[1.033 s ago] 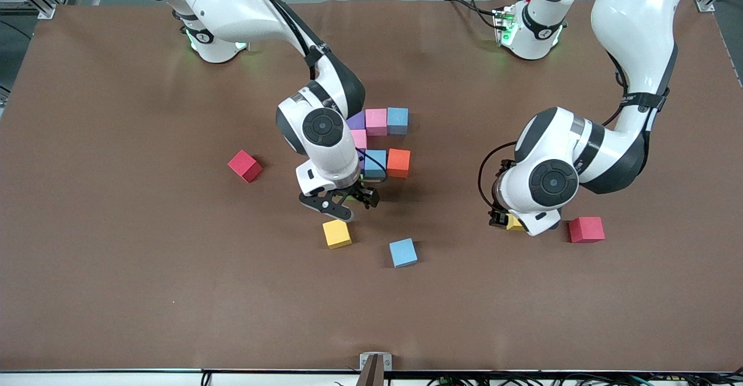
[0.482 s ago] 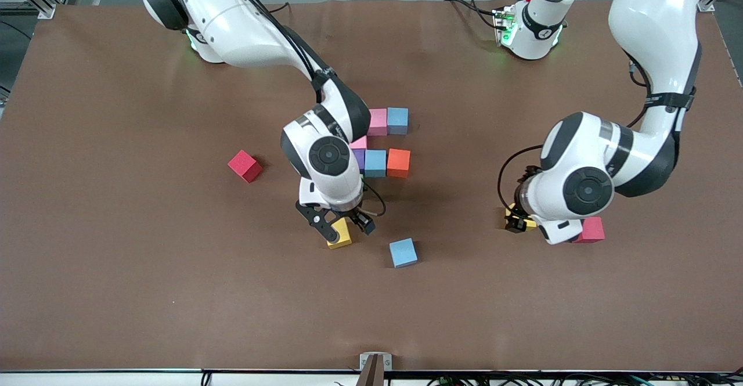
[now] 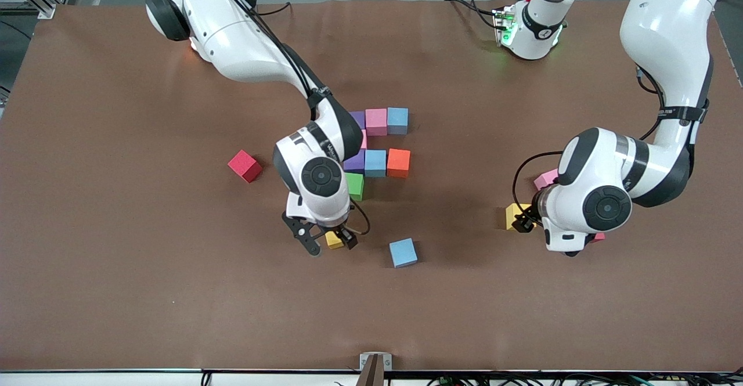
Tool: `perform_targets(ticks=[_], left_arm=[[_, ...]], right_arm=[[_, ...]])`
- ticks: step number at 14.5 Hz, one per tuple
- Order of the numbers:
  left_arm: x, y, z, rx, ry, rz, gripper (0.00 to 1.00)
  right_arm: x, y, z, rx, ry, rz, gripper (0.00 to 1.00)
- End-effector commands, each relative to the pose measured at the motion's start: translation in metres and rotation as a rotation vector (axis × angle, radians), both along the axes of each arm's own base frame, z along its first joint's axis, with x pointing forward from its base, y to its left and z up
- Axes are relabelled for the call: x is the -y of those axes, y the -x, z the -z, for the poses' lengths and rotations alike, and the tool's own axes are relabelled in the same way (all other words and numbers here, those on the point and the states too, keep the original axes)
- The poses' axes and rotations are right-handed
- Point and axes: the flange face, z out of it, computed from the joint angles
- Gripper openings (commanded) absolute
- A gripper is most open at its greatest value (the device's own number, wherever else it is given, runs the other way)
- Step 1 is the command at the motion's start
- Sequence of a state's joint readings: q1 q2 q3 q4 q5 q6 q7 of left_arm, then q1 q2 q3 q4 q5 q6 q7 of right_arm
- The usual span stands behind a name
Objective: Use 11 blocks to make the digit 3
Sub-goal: 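Grasp a yellow cube with each gripper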
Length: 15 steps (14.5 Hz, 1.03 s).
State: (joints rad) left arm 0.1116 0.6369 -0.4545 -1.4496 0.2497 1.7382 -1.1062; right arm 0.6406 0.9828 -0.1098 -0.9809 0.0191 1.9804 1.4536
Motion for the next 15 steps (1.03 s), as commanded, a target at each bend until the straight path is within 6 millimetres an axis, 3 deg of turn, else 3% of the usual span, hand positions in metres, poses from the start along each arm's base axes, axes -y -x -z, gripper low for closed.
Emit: perform_targets(ticks=[1,6,8,10,13,14,15], left_arm=[[-0.014,-0.003,-0.002,-0.004,0.022,0.126,1.0],[-0.014,-0.007,0.013,-0.006,0.102,0.354,0.99],[-0.015,-0.007,0.013,-0.01,0.122,0.424,0.96],[-0.01,0.001,0.016,-0.036,0.162,0.578,0.93],[-0.017,-0.001,0.021,-0.034,0.199,0.7,0.95],[-0.024,0.001,0.03,-0.032,0.204,0.706,0.97],[-0.029,0.005,0.04,-0.025,0.212,0.721,0.99]], right_arm=[[0.009,-0.009,0.015,-0.007,0.001,0.05,0.99],[0.011,-0.012,0.049,0.004,-0.02,0.111,0.98],[0.009,-0.01,0.054,-0.001,-0.026,0.111,0.91],[0.007,-0.008,0.056,-0.009,-0.027,0.109,0.63],[-0.001,-0.003,0.056,-0.02,-0.037,0.089,0.11],[-0.005,0.0,0.056,-0.021,-0.036,0.077,0.03],[-0.008,0.002,0.053,-0.021,-0.036,0.041,0.02]])
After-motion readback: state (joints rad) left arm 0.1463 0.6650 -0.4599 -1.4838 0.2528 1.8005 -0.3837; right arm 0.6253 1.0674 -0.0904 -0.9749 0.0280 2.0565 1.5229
